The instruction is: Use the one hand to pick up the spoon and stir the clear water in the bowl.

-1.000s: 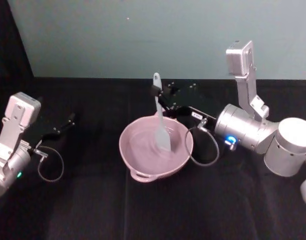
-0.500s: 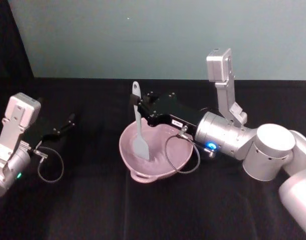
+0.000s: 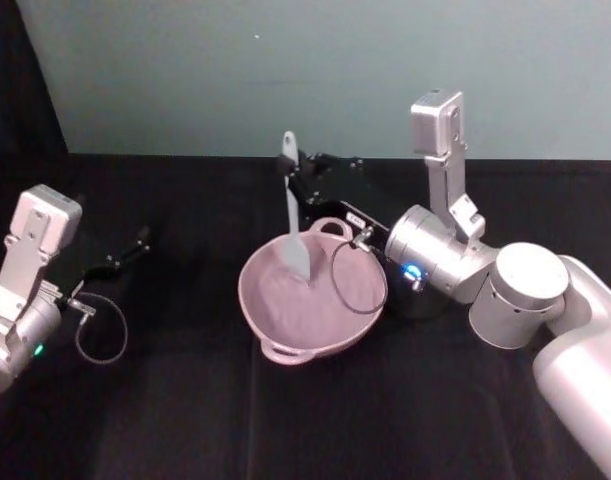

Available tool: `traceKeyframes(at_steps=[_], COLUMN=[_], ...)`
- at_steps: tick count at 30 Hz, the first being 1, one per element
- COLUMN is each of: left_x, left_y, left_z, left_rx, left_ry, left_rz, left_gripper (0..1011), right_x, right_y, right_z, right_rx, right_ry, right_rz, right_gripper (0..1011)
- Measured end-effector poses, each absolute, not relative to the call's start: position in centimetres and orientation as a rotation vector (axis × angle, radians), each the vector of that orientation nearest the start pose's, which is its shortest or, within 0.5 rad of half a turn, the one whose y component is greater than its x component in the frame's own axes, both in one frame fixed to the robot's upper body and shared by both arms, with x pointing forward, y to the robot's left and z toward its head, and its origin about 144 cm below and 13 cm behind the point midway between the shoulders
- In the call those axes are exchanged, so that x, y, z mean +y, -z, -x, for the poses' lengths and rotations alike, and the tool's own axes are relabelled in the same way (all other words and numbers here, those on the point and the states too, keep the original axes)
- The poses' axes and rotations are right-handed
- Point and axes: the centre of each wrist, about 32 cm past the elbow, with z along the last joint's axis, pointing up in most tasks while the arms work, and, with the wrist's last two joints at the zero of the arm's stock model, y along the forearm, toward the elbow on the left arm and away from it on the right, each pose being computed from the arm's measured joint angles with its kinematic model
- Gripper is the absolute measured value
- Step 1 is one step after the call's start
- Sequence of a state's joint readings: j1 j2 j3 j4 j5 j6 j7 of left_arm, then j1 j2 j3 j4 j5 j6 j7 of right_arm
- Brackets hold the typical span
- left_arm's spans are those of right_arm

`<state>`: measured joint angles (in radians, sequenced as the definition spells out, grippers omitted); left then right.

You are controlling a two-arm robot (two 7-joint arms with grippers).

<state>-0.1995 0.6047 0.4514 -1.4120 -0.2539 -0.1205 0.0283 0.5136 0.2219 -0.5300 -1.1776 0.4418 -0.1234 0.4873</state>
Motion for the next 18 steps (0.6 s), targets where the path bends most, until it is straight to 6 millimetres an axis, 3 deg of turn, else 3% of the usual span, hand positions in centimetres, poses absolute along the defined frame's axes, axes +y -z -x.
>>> traceKeyframes(at_steps=[9, 18], left_x=[31.0, 31.0], left_y=[-114.0, -114.0], left_z=[-48.9, -48.9], left_rx=[-0.285, -0.285], left_ry=[-1.248, -1.248], left_rz=[-0.304, -0.304], left_gripper=[1011, 1011], right_x=[-19.0, -21.0], right_y=[-119.0, -119.9], right_z=[-57.1, -55.1], right_rx=[-0.084, -0.026], right_ry=[0.752, 0.708], right_rz=[-0.044, -0.02], right_gripper=[123, 123])
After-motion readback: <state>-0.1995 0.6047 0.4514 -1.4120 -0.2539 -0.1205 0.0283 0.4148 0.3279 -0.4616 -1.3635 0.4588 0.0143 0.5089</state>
